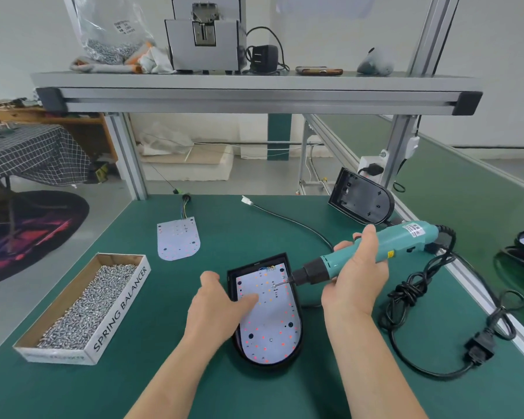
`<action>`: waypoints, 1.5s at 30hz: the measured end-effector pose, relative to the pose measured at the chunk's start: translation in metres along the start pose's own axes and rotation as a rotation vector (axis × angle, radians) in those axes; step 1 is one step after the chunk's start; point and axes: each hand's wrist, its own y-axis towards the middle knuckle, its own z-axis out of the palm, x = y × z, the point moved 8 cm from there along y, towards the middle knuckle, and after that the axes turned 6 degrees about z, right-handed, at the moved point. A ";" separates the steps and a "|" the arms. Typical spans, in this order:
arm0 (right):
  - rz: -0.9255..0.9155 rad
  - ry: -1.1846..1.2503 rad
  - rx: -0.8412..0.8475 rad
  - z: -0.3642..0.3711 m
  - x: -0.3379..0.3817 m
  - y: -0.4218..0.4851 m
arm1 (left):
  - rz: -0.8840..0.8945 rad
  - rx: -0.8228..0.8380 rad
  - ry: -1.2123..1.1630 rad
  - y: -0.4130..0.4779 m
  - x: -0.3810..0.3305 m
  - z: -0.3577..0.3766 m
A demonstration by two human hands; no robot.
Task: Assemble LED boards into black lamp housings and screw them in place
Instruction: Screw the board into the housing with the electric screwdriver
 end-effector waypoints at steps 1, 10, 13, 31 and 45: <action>-0.016 -0.005 0.004 0.002 0.001 -0.001 | -0.006 0.019 0.003 0.002 -0.004 0.003; -0.311 -0.176 0.118 0.035 0.011 -0.011 | -0.089 0.298 -0.338 0.007 -0.012 0.045; -0.368 -0.248 0.174 0.048 0.006 -0.011 | -0.078 0.273 -0.375 0.009 -0.010 0.049; -0.522 -0.518 0.369 0.097 -0.021 -0.023 | -0.075 0.274 -0.409 0.016 -0.003 0.056; -0.644 -0.597 0.527 0.124 -0.029 -0.037 | -0.087 0.280 -0.455 0.017 0.000 0.060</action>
